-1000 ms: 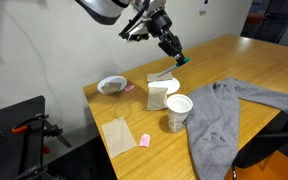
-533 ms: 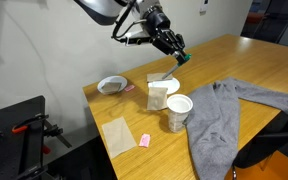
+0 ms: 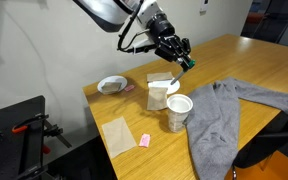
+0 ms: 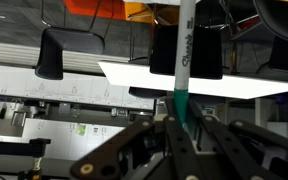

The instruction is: Put the green pen in the cup

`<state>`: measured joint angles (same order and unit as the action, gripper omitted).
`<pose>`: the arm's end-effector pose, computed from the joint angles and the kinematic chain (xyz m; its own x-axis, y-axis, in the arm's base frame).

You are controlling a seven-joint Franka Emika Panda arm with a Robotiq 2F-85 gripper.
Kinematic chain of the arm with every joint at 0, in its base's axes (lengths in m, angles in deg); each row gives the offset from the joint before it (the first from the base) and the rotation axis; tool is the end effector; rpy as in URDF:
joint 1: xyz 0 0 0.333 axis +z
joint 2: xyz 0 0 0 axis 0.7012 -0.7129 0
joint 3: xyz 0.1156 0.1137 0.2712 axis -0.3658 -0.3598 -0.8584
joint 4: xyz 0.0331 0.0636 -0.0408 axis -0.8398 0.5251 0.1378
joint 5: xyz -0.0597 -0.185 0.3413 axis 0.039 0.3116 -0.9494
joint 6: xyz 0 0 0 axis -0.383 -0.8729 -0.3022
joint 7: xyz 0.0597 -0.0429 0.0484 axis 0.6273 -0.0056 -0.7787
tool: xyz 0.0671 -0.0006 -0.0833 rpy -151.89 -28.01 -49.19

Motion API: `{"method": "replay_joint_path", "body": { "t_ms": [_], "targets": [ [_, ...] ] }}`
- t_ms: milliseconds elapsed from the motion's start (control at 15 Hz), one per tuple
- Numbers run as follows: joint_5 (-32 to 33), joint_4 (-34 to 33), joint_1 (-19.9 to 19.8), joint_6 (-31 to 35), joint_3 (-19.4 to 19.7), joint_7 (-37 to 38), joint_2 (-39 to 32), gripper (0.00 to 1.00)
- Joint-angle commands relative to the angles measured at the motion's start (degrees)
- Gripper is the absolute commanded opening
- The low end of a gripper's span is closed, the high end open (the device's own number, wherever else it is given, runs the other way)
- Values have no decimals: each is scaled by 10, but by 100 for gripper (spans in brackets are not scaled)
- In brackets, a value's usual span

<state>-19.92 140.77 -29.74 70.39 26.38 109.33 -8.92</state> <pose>0.6663 0.0013 0.2204 0.1343 -0.4760 0.8691 -0.9905 -0.0917 0.1028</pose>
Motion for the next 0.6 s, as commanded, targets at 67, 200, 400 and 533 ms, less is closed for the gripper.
{"method": "replay_joint_path", "body": {
  "t_ms": [67, 200, 400, 533],
  "targets": [
    [26, -44, -14, -64, -21, 39, -28, 4],
    [31, -58, -17, -86, -25, 40, -39, 4],
    [44, -79, -18, -114, -27, 44, -61, 4],
    [52, -92, -19, -129, -27, 48, -76, 4]
  ]
}}
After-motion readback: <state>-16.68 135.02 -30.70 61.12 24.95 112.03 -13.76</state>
